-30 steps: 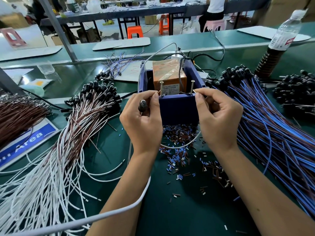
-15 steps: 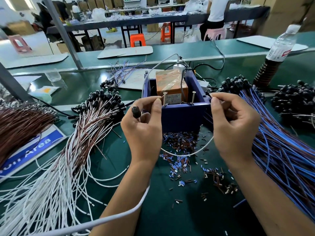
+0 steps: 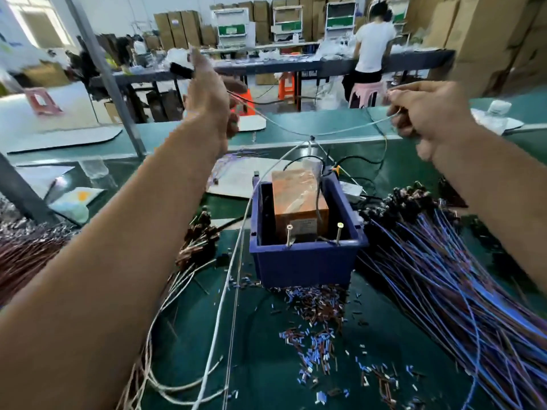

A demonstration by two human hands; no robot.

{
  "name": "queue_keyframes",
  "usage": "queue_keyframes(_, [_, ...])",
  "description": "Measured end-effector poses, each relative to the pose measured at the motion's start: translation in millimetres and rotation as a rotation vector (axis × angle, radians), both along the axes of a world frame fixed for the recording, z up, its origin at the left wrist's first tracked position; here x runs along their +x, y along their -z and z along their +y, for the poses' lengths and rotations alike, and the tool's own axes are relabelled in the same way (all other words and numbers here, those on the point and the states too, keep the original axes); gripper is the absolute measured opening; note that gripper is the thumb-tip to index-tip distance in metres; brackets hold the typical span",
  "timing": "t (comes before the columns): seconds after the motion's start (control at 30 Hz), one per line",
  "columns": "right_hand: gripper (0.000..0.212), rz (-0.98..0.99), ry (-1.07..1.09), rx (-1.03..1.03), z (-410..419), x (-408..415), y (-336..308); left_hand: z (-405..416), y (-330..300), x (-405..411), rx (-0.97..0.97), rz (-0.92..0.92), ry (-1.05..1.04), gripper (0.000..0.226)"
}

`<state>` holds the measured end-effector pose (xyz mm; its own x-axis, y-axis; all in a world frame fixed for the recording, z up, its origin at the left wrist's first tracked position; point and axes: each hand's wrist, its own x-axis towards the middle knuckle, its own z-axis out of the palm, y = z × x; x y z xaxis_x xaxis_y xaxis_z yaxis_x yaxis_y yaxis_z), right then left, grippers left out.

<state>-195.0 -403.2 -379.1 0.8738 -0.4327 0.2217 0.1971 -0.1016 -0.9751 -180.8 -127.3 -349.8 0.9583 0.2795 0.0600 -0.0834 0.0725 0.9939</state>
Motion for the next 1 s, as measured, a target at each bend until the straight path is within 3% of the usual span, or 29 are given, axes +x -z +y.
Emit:
queue_keyframes(0.1, [0.028, 0.060, -0.022, 0.102, -20.5, 39.9, -18.2, -12.6, -5.5, 33.8, -0.098, 0.085, 0.181, 0.079])
queue_keyframes(0.13, [0.022, 0.057, -0.010, -0.009, -25.4, 53.8, -27.6, -22.4, -7.1, 47.0, -0.197, 0.080, 0.220, 0.076])
queue_keyframes(0.17, [0.010, 0.043, 0.015, -0.241, -25.4, 63.0, -36.9, -32.9, -8.8, 57.6, -0.287, 0.063, 0.244, 0.072])
queue_keyframes(0.2, [0.012, 0.024, 0.048, -0.494, -24.8, 73.9, -44.5, -47.4, -10.7, 69.8, -0.363, 0.046, 0.272, 0.069])
queue_keyframes(0.27, [0.046, -0.069, 0.123, -0.920, -15.9, 87.0, -53.4, -78.2, -14.3, 88.8, -0.462, 0.035, 0.372, 0.060])
queue_keyframes(0.33, [0.070, -0.115, -0.027, -1.178, -0.2, 99.4, -57.7, -109.3, -17.9, 108.8, -0.534, 0.044, 0.502, 0.054])
queue_keyframes(0.4, [0.050, -0.025, -0.266, -1.188, 3.2, 115.8, -54.0, -132.6, -19.5, 131.4, -0.537, 0.037, 0.563, 0.047])
queue_keyframes(0.47, [0.022, -0.007, -0.296, -1.102, -9.7, 133.4, -46.8, -143.9, -19.1, 153.4, -0.603, 0.031, 0.562, 0.041])
queue_keyframes(0.6, [0.028, -0.035, -0.205, -0.977, -50.6, 159.7, -30.7, -144.2, -4.7, 203.4, -0.780, 0.068, 0.499, 0.030])
queue_keyframes(0.7, [0.029, 0.026, -0.106, -1.143, -68.7, 181.2, -18.3, -152.2, 11.6, 238.3, -0.735, 0.126, 0.464, 0.017])
queue_keyframes(0.83, [0.031, 0.214, -0.068, -1.341, -76.5, 214.9, 12.2, -176.2, 39.3, 278.0, -0.576, 0.198, 0.467, 0.017])
queue_keyframes(1.0, [0.030, 0.458, -0.091, -1.382, -70.5, 251.8, 73.6, -201.6, 95.5, 303.6, -0.128, 0.311, 0.491, 0.011])
